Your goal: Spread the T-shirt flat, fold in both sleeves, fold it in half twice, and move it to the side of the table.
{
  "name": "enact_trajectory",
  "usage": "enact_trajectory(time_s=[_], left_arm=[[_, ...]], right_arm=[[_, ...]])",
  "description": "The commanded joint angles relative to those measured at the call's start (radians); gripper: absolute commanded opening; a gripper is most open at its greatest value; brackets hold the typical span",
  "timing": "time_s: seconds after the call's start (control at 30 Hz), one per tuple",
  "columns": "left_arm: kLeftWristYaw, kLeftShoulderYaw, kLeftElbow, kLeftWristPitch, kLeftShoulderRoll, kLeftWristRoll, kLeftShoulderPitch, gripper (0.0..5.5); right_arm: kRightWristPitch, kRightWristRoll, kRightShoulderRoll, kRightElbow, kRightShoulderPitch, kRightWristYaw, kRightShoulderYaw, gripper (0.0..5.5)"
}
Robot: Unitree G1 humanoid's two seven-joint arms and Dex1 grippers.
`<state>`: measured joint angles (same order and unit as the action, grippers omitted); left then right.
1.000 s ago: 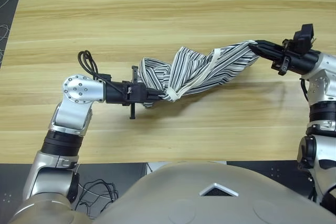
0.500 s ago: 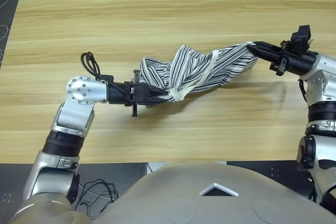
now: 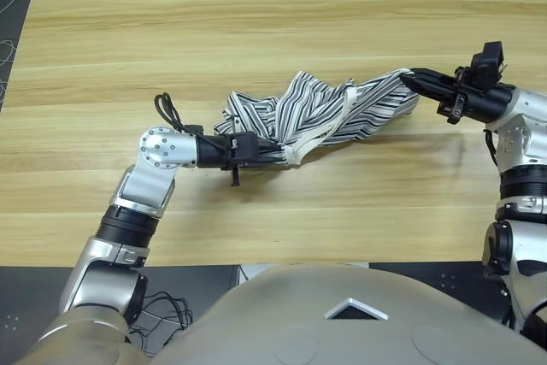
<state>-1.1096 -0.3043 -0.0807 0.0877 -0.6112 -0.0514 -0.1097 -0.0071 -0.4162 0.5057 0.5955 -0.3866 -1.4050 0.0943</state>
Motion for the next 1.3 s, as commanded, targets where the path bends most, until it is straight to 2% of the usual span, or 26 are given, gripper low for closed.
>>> enact_trajectory(time_s=[0.03, 0.47, 0.67, 0.97, 1.17, 1.3], left_arm=[[0.037, 0.015, -0.019, -0.033, 0.009, 0.009, -0.035, 0.20], [-0.002, 0.021, 0.049, -0.032, -0.009, -0.042, -0.015, 0.12], [-0.140, 0.112, 0.254, -0.043, -0.119, -0.246, 0.066, 0.12], [-0.197, 0.166, 0.354, -0.066, -0.202, -0.331, 0.121, 0.12], [-0.065, 0.281, 0.259, -0.141, -0.139, -0.388, -0.059, 0.12], [0.043, 0.343, 0.069, -0.169, -0.101, -0.367, -0.249, 0.12]], right_arm=[[-0.010, 0.010, -0.008, -0.015, 0.003, 0.001, -0.009, 0.10], [-0.006, 0.010, -0.007, -0.021, 0.006, 0.002, -0.007, 0.10], [-0.006, 0.013, -0.008, -0.020, 0.005, 0.005, -0.008, 0.10], [0.004, 0.008, -0.010, -0.029, 0.001, 0.004, -0.010, 0.10], [0.042, -0.037, -0.067, -0.020, -0.087, 0.121, 0.042, 0.10], [0.039, -0.030, -0.132, 0.033, -0.204, 0.243, 0.061, 0.10]])
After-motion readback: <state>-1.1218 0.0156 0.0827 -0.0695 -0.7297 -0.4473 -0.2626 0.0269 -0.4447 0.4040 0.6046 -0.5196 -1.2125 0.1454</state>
